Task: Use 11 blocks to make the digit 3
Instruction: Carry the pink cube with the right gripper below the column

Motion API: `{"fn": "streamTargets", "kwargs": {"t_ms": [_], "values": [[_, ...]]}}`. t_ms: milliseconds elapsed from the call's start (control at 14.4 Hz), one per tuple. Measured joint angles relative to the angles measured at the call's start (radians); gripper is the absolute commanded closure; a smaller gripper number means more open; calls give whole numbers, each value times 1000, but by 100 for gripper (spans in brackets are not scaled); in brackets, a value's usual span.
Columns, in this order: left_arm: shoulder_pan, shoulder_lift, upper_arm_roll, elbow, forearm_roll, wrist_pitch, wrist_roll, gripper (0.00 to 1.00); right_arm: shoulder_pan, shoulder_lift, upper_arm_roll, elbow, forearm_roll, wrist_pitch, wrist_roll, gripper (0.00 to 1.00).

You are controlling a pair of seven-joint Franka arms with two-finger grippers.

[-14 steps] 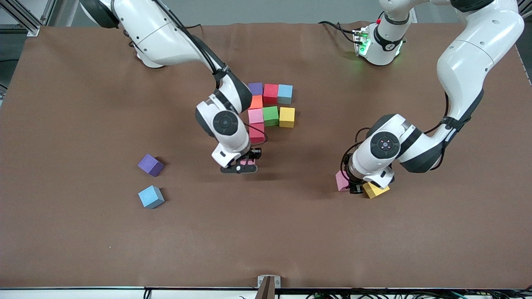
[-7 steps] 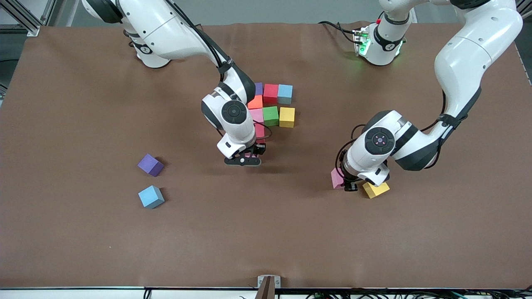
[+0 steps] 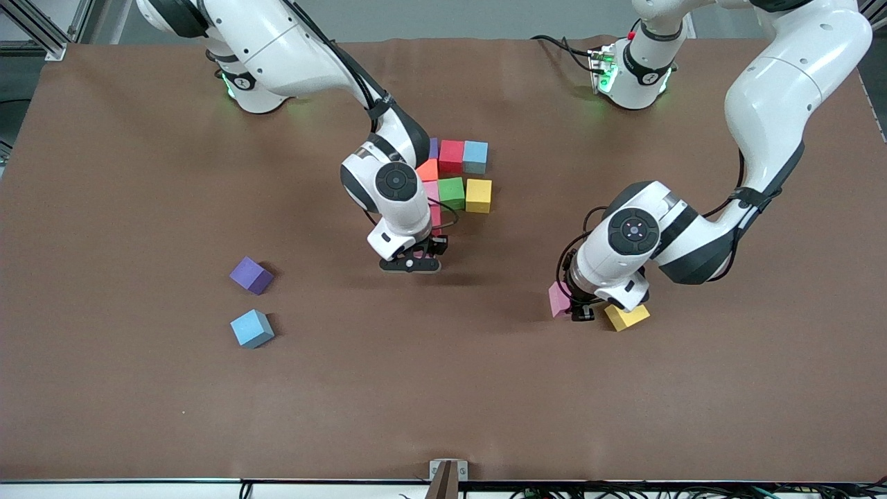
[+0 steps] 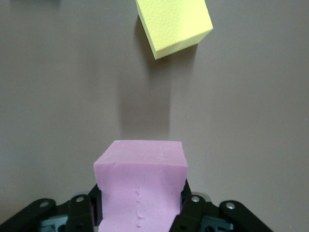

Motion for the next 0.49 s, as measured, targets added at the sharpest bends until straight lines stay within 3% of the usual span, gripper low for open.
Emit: {"fn": "streamTargets", "kwargs": {"t_ms": [486], "values": [[-11,0,4,32,0,-4,0,79,7,0,0,0,-2,1,0,97]]}}
